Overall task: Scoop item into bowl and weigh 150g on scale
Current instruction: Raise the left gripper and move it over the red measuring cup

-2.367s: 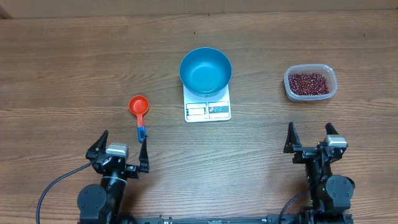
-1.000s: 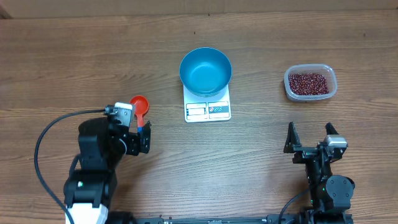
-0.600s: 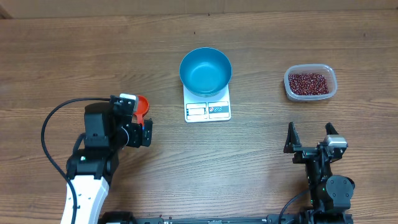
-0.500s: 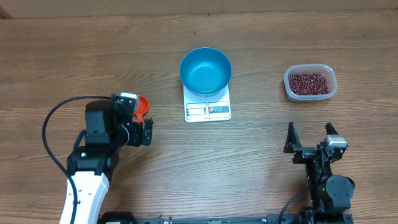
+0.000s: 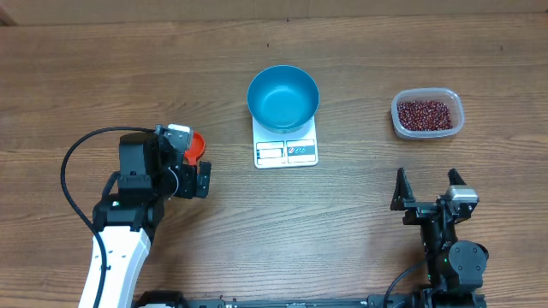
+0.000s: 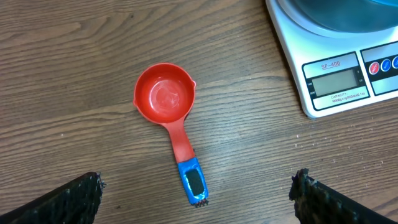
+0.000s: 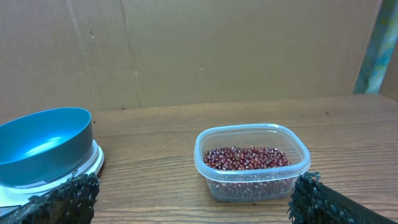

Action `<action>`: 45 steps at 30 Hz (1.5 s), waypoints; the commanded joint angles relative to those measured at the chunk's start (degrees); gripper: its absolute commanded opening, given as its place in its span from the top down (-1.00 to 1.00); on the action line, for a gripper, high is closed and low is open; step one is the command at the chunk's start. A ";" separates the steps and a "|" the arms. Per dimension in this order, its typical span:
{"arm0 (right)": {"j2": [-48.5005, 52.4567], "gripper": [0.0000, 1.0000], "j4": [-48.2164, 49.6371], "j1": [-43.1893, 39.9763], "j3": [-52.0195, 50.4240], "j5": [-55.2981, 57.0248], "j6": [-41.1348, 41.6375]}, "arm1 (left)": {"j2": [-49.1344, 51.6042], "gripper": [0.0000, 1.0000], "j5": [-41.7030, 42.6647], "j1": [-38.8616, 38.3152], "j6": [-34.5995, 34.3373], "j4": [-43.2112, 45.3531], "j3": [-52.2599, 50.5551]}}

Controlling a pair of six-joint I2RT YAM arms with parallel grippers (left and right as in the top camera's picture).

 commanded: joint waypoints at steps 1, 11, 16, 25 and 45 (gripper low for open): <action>-0.57 -1.00 0.33 -0.17 -0.61 0.13 -0.24 | 0.42 -0.99 0.68 -0.39 1.14 -0.15 1.62; -0.57 -1.00 0.31 -0.17 -0.63 0.15 -0.24 | 2.36 -0.99 0.63 -0.39 1.09 -1.27 2.73; -0.57 -1.00 0.33 -0.17 -0.63 0.15 -0.24 | 4.31 -0.99 0.61 -0.39 1.09 -2.14 3.85; -0.57 -1.00 0.33 -0.17 -0.61 0.13 -0.24 | 8.24 -0.99 0.63 -0.39 1.14 -3.63 6.10; -0.57 -1.00 0.33 -0.17 -0.61 0.15 -0.24 | 11.52 -0.99 1.79 -0.37 2.16 -4.87 7.37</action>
